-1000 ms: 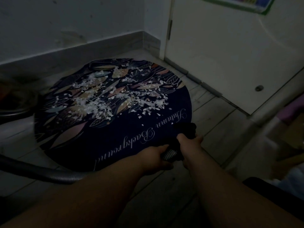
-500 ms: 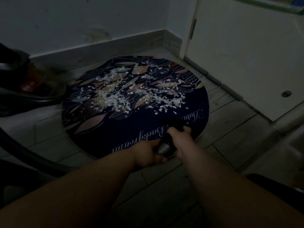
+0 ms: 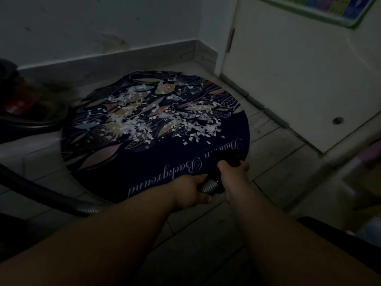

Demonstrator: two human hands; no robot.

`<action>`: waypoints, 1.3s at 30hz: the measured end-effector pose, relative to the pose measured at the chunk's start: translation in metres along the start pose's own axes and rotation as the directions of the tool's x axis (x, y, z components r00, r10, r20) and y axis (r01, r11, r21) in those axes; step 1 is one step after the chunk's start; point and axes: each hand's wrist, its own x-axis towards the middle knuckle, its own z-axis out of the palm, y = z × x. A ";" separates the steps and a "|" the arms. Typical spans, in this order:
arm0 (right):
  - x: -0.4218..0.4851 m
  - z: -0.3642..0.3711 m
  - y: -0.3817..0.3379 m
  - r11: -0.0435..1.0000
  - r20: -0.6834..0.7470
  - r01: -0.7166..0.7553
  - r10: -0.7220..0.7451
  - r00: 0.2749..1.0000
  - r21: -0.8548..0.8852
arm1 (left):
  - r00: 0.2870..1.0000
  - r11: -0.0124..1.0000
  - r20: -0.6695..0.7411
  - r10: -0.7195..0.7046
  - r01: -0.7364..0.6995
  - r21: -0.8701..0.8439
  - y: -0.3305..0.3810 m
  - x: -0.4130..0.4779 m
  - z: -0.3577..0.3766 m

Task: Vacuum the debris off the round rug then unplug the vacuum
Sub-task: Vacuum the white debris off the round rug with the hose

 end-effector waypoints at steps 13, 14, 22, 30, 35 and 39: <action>-0.006 0.021 0.006 0.993 0.141 -0.100 0.107 0.984 -0.057 | 1.000 0.999 -0.016 -0.018 0.019 0.029 -0.016 -0.019 -0.010; -0.006 0.019 0.006 0.994 0.120 -0.100 0.104 0.987 -0.041 | 1.000 0.999 -0.004 -0.017 0.017 0.027 -0.013 -0.018 -0.008; 0.003 -0.026 0.006 0.997 -0.085 -0.076 0.075 0.994 -0.006 | 0.997 0.999 0.070 0.023 -0.025 0.025 0.012 0.012 0.012; 0.017 -0.029 0.009 0.999 -0.061 -0.044 0.044 0.997 -0.007 | 0.998 0.999 0.067 0.013 -0.015 0.029 0.009 0.030 0.014; 0.021 -0.002 0.005 0.999 0.015 -0.045 0.045 0.999 0.014 | 1.000 0.999 -0.001 0.001 -0.001 0.041 -0.007 0.024 0.001; 0.021 0.024 0.001 0.998 0.096 -0.064 0.062 0.993 0.013 | 0.998 0.999 -0.051 -0.038 0.039 0.028 -0.023 0.015 -0.010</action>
